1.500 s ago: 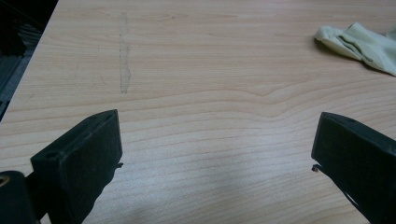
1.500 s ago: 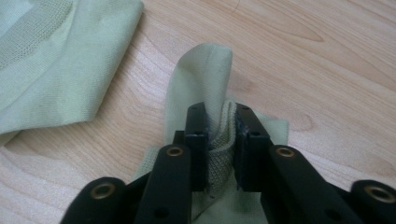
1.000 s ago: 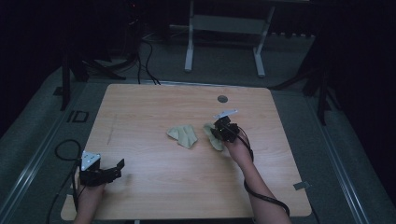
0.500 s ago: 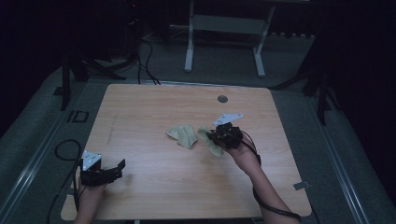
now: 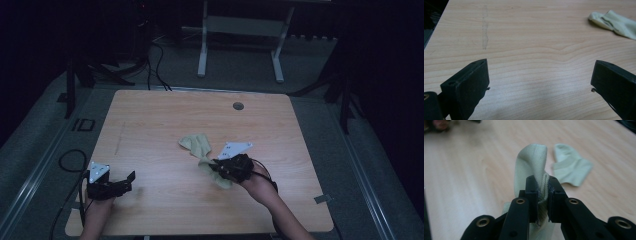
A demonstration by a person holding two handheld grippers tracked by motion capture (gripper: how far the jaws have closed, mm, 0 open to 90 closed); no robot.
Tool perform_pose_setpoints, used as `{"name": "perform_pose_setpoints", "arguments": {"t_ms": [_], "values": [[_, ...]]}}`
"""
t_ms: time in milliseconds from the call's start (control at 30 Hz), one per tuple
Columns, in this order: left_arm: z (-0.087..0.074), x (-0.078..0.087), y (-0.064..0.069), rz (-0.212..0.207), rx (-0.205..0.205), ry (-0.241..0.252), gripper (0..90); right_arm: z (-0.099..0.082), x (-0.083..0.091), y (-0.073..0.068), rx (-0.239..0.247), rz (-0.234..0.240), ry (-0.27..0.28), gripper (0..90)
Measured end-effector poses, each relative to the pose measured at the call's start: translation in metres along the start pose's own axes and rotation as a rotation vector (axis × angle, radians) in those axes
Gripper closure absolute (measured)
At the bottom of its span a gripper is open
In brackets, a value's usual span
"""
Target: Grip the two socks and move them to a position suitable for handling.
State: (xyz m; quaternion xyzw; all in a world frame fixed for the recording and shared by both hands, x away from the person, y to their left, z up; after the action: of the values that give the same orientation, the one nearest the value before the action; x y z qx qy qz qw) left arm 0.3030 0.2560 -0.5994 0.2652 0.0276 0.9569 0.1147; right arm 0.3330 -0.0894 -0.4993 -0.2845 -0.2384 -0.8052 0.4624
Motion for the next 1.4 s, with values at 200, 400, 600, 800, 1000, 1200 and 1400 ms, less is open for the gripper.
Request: {"name": "perform_pose_setpoints", "arguments": {"t_ms": [200,400,600,800,1000,1200,1400], "values": [[0.002,0.001,0.004,-0.013,-0.002,-0.001,1.7,-0.016,-0.015,-0.016,0.033,0.075,-0.027,80.8],[0.004,0.002,0.017,-0.076,-0.075,0.04,1.7,-0.048,-0.045,-0.031,0.054,0.107,-0.104,80.5],[0.004,0.001,0.026,-0.104,-0.111,0.048,1.7,-0.062,-0.065,-0.041,0.07,0.123,-0.151,74.7],[0.004,0.002,0.026,-0.11,-0.11,0.049,1.7,-0.064,-0.074,-0.046,0.062,0.135,-0.157,58.5],[0.008,0.004,0.033,-0.132,-0.106,0.067,1.7,-0.065,-0.077,-0.052,0.047,0.111,-0.13,42.6],[0.009,0.007,0.076,-0.324,-0.166,0.021,2.0,-0.058,-0.068,-0.05,0.013,0.126,-0.132,37.1],[0.009,0.012,0.14,-0.517,-0.303,-0.011,38.7,-0.041,-0.045,-0.047,-0.016,0.112,-0.063,54.5]]}}
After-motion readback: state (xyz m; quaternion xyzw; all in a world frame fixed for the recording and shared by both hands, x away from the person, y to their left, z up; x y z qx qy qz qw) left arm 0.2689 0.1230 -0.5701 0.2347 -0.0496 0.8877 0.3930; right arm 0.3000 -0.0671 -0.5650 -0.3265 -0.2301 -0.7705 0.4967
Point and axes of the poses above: each handheld gripper's, and its own axes: x roughly backward along the jaws, z roughly out of its top, y roughly to its right, the point moved 6 cm from there along -x, roughly forward along the jaws, and after that the axes turned 1 degree about -z, right-handed, at the moved point
